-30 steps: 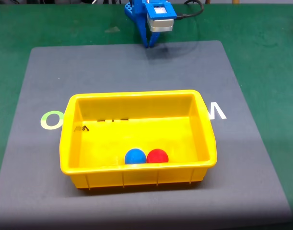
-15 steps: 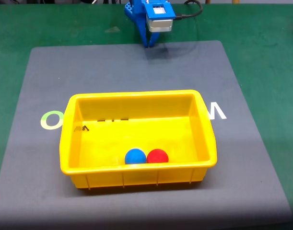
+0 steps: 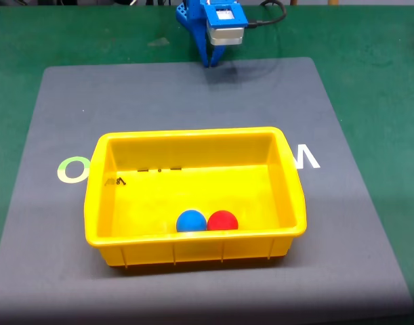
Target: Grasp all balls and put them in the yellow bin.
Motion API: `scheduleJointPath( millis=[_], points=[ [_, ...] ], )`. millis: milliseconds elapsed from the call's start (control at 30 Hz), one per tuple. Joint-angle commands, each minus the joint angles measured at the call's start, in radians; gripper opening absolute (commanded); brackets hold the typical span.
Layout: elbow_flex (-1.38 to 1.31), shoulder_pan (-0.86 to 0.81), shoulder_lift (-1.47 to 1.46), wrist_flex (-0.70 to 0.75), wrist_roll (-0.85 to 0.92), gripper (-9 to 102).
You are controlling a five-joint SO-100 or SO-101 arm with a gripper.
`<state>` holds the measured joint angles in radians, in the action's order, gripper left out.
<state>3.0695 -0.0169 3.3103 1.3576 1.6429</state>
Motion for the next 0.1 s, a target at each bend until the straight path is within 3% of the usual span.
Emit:
scheduleJointPath(
  millis=[0, 67],
  points=[
    [0.029, -0.02, 0.012, 0.003, -0.011, 0],
    [0.029, -0.02, 0.012, 0.003, -0.011, 0]
  ],
)
